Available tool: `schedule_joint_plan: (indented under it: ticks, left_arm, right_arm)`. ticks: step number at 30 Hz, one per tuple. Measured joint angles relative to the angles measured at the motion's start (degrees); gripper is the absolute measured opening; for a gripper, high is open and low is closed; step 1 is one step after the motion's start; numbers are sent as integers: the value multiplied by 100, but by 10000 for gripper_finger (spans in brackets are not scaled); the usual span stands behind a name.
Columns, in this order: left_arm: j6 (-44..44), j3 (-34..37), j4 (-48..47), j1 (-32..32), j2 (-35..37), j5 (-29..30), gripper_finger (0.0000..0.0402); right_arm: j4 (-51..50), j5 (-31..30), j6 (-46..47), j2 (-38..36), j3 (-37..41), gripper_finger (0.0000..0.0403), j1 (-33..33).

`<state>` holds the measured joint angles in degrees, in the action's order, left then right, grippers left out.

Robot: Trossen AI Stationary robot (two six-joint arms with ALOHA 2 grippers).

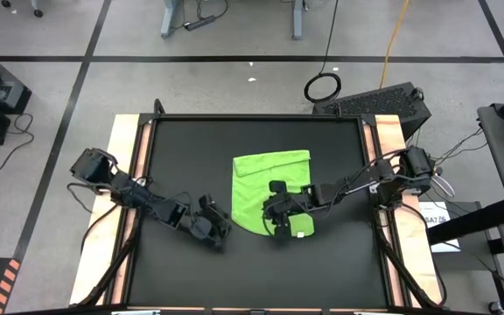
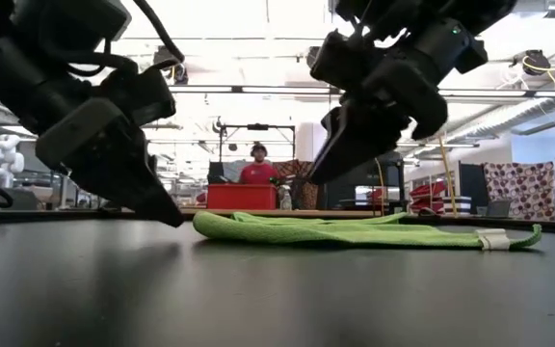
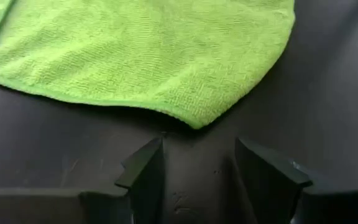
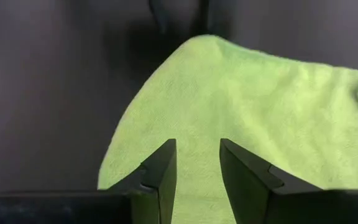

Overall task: Roll towel into tight, uniform cylinder
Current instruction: Fold the green towel

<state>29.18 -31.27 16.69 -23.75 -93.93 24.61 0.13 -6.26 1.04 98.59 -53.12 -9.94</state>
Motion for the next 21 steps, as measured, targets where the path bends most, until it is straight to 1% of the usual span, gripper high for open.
schedule_joint_plan:
  ticks: [2,5,11,17,21]
  left_arm:
    - [-87,-4,48,55,2,-177,205]
    - [-106,-4,56,93,2,-292,205]
    - [-106,-6,96,10,2,-480,205]
    - [-241,-6,126,-132,28,-490,205]
    - [-264,-6,448,-153,33,-463,205]
  right_arm:
    - [170,7,-14,0,0,114,93]
    - [301,2,-3,0,0,114,228]
    - [248,36,108,1,0,114,368]
    - [108,54,-36,1,0,114,361]
    - [24,37,-90,2,0,114,362]
